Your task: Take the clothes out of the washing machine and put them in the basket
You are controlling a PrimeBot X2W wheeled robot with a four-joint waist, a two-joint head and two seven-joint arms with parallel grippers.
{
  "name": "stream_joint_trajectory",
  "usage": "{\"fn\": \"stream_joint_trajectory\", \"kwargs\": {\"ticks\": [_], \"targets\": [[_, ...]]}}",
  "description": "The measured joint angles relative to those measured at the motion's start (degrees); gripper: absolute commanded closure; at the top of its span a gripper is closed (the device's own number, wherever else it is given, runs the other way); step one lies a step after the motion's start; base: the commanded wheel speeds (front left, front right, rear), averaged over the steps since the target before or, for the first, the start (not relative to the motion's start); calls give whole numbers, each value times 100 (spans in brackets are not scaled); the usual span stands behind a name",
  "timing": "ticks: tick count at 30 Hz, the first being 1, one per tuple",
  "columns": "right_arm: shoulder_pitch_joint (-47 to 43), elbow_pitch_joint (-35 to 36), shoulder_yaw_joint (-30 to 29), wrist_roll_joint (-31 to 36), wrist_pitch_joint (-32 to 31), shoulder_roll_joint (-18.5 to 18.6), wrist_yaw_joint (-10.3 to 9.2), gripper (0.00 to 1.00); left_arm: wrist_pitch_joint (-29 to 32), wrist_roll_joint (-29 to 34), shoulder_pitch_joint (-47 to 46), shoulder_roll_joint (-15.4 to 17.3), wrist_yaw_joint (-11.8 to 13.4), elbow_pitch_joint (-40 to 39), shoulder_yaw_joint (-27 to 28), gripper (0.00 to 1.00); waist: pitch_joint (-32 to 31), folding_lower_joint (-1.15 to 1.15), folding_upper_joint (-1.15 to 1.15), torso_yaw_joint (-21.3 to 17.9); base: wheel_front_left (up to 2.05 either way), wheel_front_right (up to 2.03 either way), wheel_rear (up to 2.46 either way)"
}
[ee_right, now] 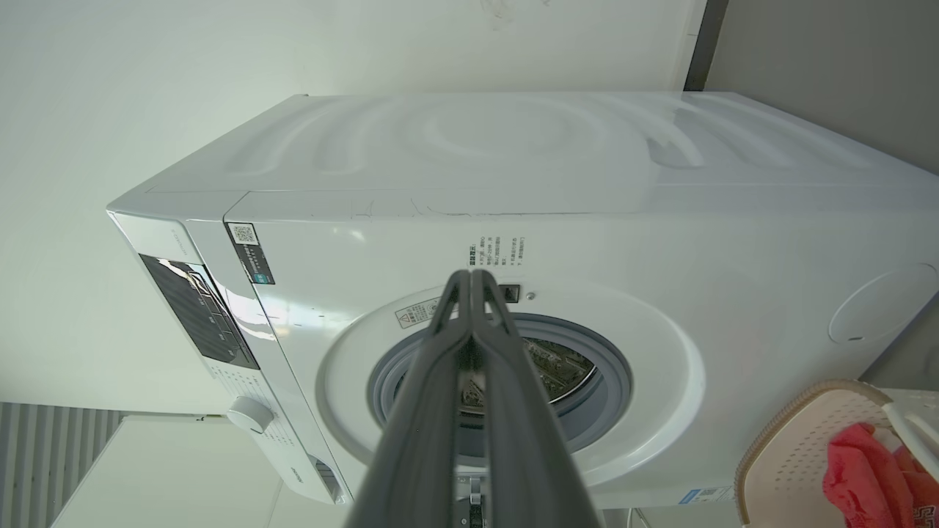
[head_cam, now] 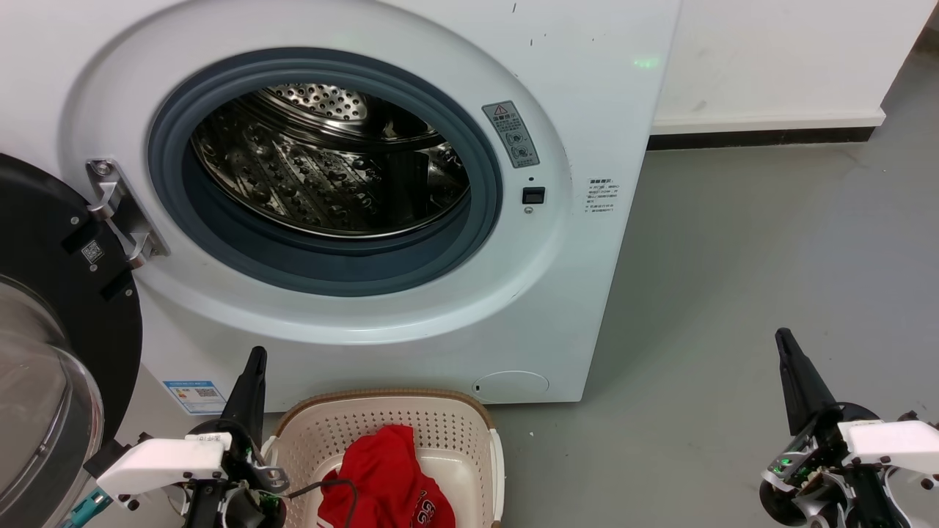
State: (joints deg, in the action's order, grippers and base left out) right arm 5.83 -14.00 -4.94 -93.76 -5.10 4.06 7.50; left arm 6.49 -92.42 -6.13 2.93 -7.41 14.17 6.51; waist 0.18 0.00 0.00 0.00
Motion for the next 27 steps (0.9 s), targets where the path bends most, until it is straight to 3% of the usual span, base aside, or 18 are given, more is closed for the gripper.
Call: {"fn": "stream_joint_trajectory", "kwargs": {"ticks": [27], "targets": [[1,-3,-42,34,-48,-34,0,100,0,0,0,-1,0,0,0,100,0,0,0,0,0,0,0]]}}
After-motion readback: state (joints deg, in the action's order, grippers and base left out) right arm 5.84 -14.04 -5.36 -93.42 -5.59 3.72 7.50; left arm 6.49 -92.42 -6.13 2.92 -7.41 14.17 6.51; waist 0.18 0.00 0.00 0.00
